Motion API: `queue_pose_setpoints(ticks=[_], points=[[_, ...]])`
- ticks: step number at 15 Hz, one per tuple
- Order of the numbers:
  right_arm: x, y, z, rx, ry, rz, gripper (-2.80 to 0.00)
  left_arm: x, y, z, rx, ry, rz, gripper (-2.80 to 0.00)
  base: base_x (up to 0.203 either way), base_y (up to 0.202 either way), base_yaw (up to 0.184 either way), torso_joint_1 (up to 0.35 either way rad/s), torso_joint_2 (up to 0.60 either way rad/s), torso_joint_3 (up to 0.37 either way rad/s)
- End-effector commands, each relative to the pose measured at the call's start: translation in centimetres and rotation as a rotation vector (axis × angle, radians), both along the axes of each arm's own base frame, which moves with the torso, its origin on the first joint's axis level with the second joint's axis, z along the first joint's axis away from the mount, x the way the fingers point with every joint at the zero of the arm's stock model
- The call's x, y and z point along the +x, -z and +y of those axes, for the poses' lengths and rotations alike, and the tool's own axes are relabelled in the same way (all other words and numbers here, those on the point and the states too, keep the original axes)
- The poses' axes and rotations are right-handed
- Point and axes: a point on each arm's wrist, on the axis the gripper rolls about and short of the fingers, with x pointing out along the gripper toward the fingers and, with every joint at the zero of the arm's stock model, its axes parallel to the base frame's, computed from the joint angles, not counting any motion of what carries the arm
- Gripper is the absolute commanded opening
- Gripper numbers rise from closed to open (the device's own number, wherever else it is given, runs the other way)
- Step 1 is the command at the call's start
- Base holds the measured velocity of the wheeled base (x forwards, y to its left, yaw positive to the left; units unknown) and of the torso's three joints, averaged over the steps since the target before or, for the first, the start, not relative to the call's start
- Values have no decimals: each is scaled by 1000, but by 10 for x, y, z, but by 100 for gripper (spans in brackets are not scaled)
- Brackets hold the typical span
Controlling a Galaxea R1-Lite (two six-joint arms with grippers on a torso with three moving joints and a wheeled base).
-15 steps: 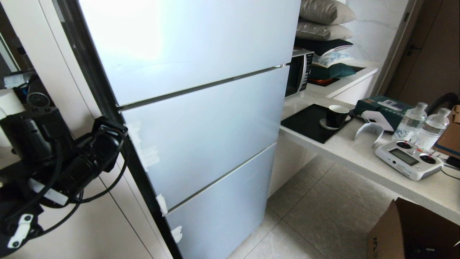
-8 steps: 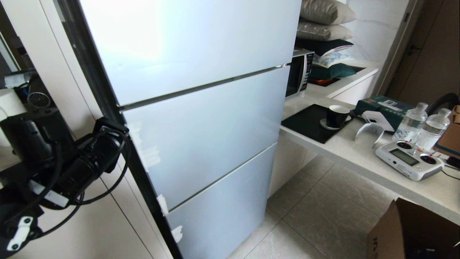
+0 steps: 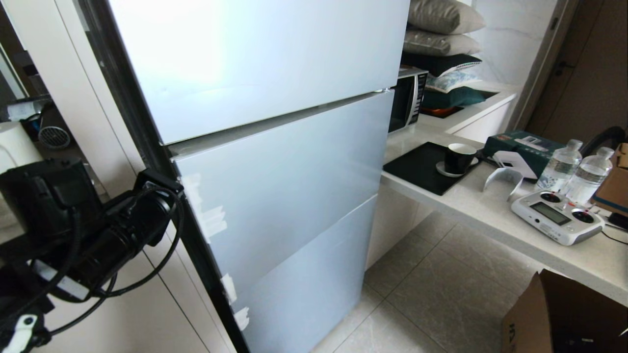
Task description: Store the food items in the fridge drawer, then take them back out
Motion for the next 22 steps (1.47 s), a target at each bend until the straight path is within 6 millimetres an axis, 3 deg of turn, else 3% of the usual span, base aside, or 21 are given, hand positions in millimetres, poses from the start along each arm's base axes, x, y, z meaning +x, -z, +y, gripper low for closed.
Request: queue_pose_setpoints(ticks=[1,11,22], points=[[0,0,0,0,0,-1,-280,-6,-1,2,-7,-3,-6,-280,0,0,0,0,0,0],[0,0,0,0,0,-1,-280,-29,8,-18,35,132,17,-280,0,0,0,0,0,0],[0,0,0,0,0,-1,-280,-67,13,-40,48,503,20,-280,0,0,0,0,0,0]])
